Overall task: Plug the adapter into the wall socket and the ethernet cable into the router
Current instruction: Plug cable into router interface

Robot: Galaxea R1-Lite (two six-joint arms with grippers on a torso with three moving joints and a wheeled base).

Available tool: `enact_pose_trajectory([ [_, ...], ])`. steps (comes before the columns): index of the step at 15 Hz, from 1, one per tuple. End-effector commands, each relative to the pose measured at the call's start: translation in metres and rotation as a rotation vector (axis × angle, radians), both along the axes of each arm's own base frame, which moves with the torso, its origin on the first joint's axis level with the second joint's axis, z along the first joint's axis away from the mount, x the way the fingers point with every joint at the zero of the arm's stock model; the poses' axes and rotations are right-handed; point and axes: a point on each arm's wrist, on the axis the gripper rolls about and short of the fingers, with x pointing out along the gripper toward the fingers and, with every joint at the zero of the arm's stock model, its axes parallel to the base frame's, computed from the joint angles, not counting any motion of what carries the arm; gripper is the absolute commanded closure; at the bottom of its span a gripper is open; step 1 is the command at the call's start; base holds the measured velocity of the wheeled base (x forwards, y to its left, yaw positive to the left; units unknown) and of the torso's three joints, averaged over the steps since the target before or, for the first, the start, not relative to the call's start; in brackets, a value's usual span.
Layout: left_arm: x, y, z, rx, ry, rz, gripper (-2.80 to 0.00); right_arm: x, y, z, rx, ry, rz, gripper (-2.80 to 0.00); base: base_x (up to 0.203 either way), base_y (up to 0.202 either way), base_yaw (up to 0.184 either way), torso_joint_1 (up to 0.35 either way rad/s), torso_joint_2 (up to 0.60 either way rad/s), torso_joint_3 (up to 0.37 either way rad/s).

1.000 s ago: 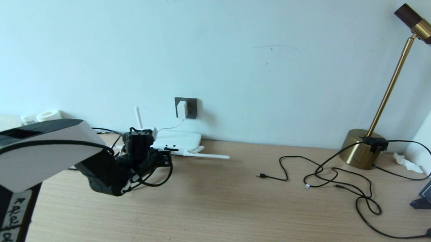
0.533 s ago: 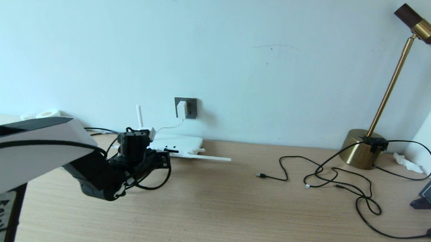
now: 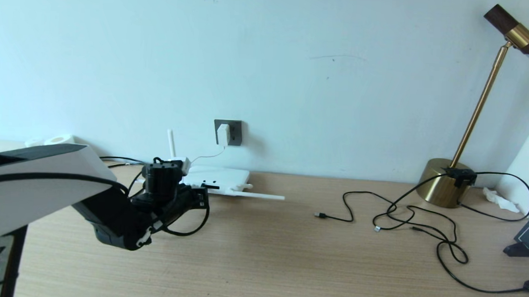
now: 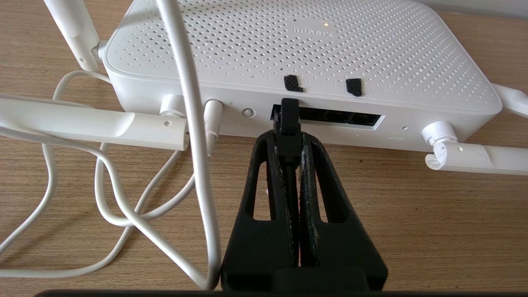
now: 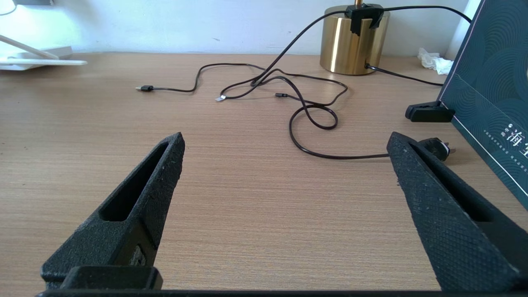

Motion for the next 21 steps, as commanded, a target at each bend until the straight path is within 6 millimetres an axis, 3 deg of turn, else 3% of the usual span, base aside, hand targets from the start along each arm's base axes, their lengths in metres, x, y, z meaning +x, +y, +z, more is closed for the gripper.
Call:
enact_pose_trajectory([
  [1, 0.003, -0.001, -0.003, -0.002, 0.001, -0.001, 0.00, 0.001, 0.000, -0.003, 0.000, 0.010, 0.001, -2.80, 0.000, 0.000, 0.000, 0.000, 0.00, 0.000],
  [4, 0.008, 0.000, -0.011, 0.000, 0.008, 0.003, 0.00, 0.001, 0.000, -0.003, 0.000, 0.010, 0.001, -2.80, 0.000, 0.000, 0.000, 0.000, 0.00, 0.000],
  [5, 0.009, 0.000, -0.013, 0.001, 0.013, 0.005, -2.80, 0.001, 0.000, -0.003, 0.000, 0.010, -0.001, -2.80, 0.000, 0.000, 0.000, 0.000, 0.00, 0.000],
  [14, 0.012, 0.000, -0.025, 0.000, 0.038, -0.011, -2.80, 0.001, 0.000, -0.003, 0.000, 0.010, 0.000, -2.80, 0.000, 0.000, 0.000, 0.000, 0.00, 0.000],
  [19, 0.008, -0.001, -0.023, 0.000, 0.040, -0.015, -2.80, 0.001, 0.000, -0.003, 0.000, 0.010, 0.001, -2.80, 0.000, 0.000, 0.000, 0.000, 0.00, 0.000],
  [21, -0.004, -0.003, -0.013, -0.001, 0.036, -0.029, -2.80, 0.001, 0.000, -0.003, 0.000, 0.010, 0.001, -2.80, 0.000, 0.000, 0.000, 0.000, 0.00, 0.000],
])
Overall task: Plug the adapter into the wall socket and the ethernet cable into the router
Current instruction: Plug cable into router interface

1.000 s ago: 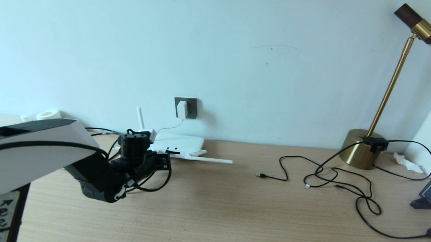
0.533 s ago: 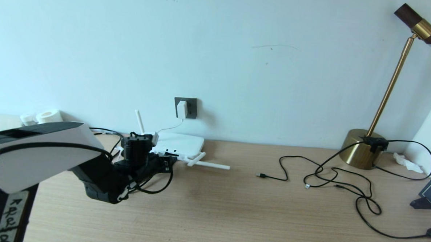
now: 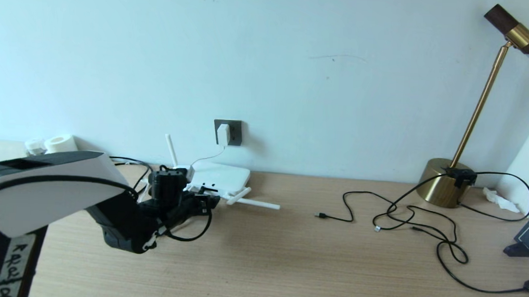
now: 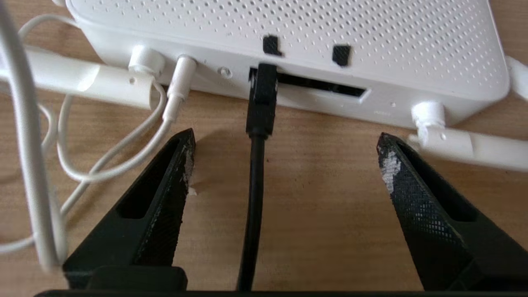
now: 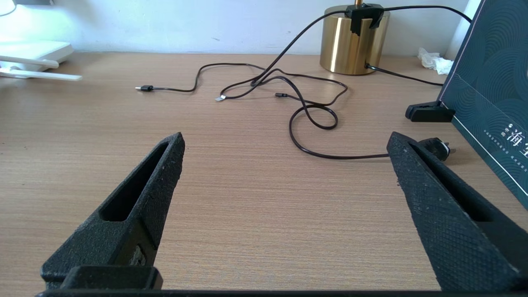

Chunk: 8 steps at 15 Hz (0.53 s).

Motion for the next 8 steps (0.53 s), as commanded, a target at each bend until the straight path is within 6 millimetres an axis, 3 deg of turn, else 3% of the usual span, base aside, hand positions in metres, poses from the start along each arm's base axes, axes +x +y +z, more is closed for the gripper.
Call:
enact_pose_trajectory([
  [1, -0.018, -0.004, 0.020, -0.006, -0.021, -0.022, -2.80, 0.001, 0.000, -0.003, 0.000, 0.010, 0.001, -2.80, 0.000, 0.000, 0.000, 0.000, 0.00, 0.000],
  [4, -0.062, -0.011, 0.058, -0.017, -0.059, -0.076, -2.80, 0.001, 0.000, -0.003, 0.000, 0.010, 0.001, -2.80, 0.000, 0.000, 0.000, 0.000, 0.00, 0.000],
  [5, -0.080, -0.013, 0.070, -0.020, -0.074, -0.099, 0.00, 0.001, 0.000, -0.003, 0.000, 0.010, 0.001, -2.80, 0.000, 0.000, 0.000, 0.000, 0.00, 0.000],
  [8, -0.124, -0.012, 0.105, -0.038, -0.154, -0.147, 0.00, 0.001, 0.000, -0.003, 0.000, 0.010, 0.001, -2.80, 0.000, 0.000, 0.000, 0.000, 0.00, 0.000],
])
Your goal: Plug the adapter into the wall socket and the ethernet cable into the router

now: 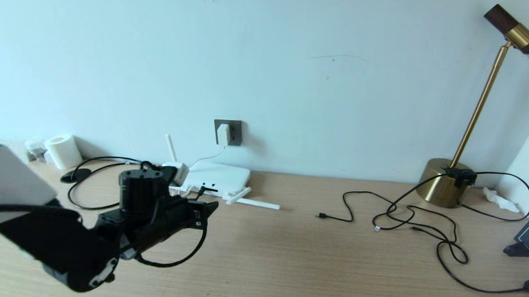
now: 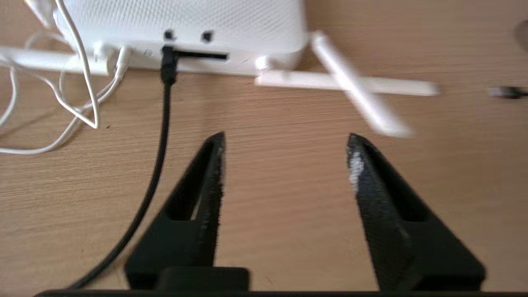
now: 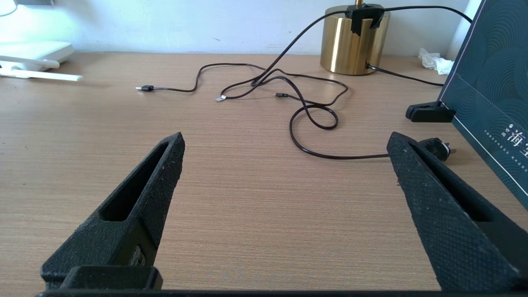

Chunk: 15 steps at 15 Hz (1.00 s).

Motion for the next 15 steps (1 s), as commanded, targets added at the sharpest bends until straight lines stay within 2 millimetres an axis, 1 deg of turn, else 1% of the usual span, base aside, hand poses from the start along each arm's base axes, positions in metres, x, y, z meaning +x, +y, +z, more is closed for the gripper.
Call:
enact_pose_trajectory([
  [1, -0.042, 0.006, 0.049, -0.049, -0.142, -0.027, 0.00, 0.001, 0.000, -0.003, 0.000, 0.010, 0.000, -2.80, 0.000, 0.000, 0.000, 0.000, 0.00, 0.000],
  [2, -0.056, 0.011, 0.061, -0.060, -0.183, -0.026, 0.00, 0.001, 0.000, -0.003, 0.000, 0.010, 0.000, -2.80, 0.000, 0.000, 0.000, 0.000, 0.00, 0.000],
  [4, -0.092, 0.025, 0.086, -0.092, -0.284, -0.015, 0.00, 0.001, 0.000, -0.003, 0.000, 0.010, 0.000, -2.80, 0.000, 0.000, 0.000, 0.000, 0.00, 0.000],
  [6, -0.135, 0.044, 0.107, -0.122, -0.385, 0.022, 0.00, 0.001, 0.000, -0.003, 0.000, 0.010, 0.000, -2.80, 0.000, 0.000, 0.000, 0.000, 0.00, 0.000],
  [7, -0.160, 0.056, 0.115, -0.125, -0.432, 0.067, 0.00, 0.001, 0.000, -0.003, 0.000, 0.010, -0.001, -2.80, 0.000, 0.000, 0.000, 0.000, 0.00, 0.000],
  [8, -0.182, 0.069, 0.118, -0.114, -0.458, 0.143, 0.00, 0.001, 0.000, -0.003, 0.000, 0.010, 0.000, -2.80, 0.000, 0.000, 0.000, 0.000, 0.00, 0.000],
  [9, -0.202, 0.084, 0.116, -0.085, -0.464, 0.251, 0.00, 0.001, 0.000, -0.003, 0.000, 0.010, 0.000, -2.80, 0.000, 0.000, 0.000, 0.000, 0.00, 0.000],
  [10, -0.218, 0.097, 0.108, -0.040, -0.451, 0.372, 0.00, 0.001, 0.000, -0.003, 0.000, 0.010, 0.000, -2.80, 0.000, 0.000, 0.000, 0.000, 0.00, 0.000],
  [11, -0.240, 0.107, 0.099, -0.003, -0.457, 0.450, 0.00, 0.001, 0.000, -0.003, 0.000, 0.010, 0.000, -2.80, 0.000, 0.000, 0.000, 0.000, 0.00, 0.000],
  [12, -0.264, 0.111, 0.087, 0.026, -0.479, 0.482, 0.00, 0.001, 0.000, -0.003, -0.004, 0.010, -0.001, -2.80, 0.000, 0.000, 0.000, 0.000, 0.00, 0.000],
  [13, -0.280, 0.112, 0.069, 0.057, -0.472, 0.485, 0.00, 0.001, 0.000, -0.003, 0.005, 0.010, -0.005, -2.80, 0.000, 0.000, 0.000, 0.000, 0.00, 0.000],
  [14, -0.288, 0.111, 0.048, 0.088, -0.421, 0.444, 0.00, 0.001, 0.000, -0.003, 0.005, 0.010, -0.004, -2.80, 0.000, 0.000, 0.000, 0.000, 0.00, 0.000],
  [15, -0.292, 0.109, 0.029, 0.114, -0.348, 0.392, 0.00, 0.001, 0.000, -0.003, -0.004, 0.010, -0.004, -2.80, 0.000, 0.000, 0.000, 0.000, 0.00, 0.000],
])
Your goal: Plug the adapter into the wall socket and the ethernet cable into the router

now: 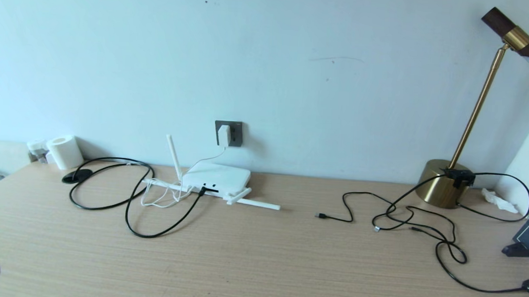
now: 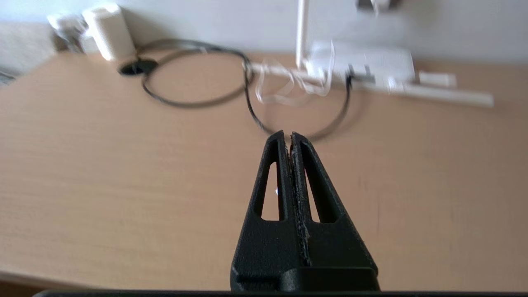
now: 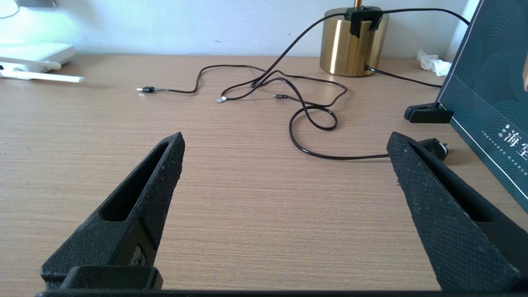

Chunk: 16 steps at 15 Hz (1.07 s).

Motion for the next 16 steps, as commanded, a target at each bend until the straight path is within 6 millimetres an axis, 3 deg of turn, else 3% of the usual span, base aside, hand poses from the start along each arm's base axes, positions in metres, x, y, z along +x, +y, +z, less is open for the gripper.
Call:
enact_pose_trajectory([
  [1, -0.026, -0.003, -0.047, 0.016, 0.111, -0.098, 0.00, 0.001, 0.000, -0.003, 0.005, 0.010, 0.001, -2.80, 0.000, 0.000, 0.000, 0.000, 0.00, 0.000],
  [2, -0.029, -0.004, -0.060, 0.019, 0.189, -0.173, 0.00, 0.001, 0.000, -0.003, 0.005, 0.010, 0.000, -2.80, 0.000, 0.000, 0.000, 0.000, 0.00, 0.000],
  [4, -0.033, -0.004, -0.065, 0.032, 0.152, -0.236, 0.00, 0.001, 0.000, -0.003, 0.005, 0.010, 0.000, -2.80, 0.000, 0.000, 0.000, 0.000, 0.00, 0.000],
  [8, -0.049, -0.004, -0.070, 0.058, -0.062, -0.199, 0.00, 0.001, 0.000, -0.003, 0.005, 0.010, 0.001, -2.80, 0.000, 0.000, 0.000, 0.000, 0.00, 0.000],
  [10, -0.048, -0.003, -0.070, -0.036, -0.071, -0.157, 0.00, 0.001, 0.000, -0.003, 0.004, 0.010, 0.000, -2.80, 0.000, 0.000, 0.000, 0.000, 0.00, 0.000],
  [16, -0.048, -0.003, -0.070, -0.041, -0.074, -0.157, 0.00, 0.001, 0.000, -0.003, -0.002, 0.010, -0.002, -2.80, 0.000, 0.000, 0.000, 0.000, 0.00, 0.000],
])
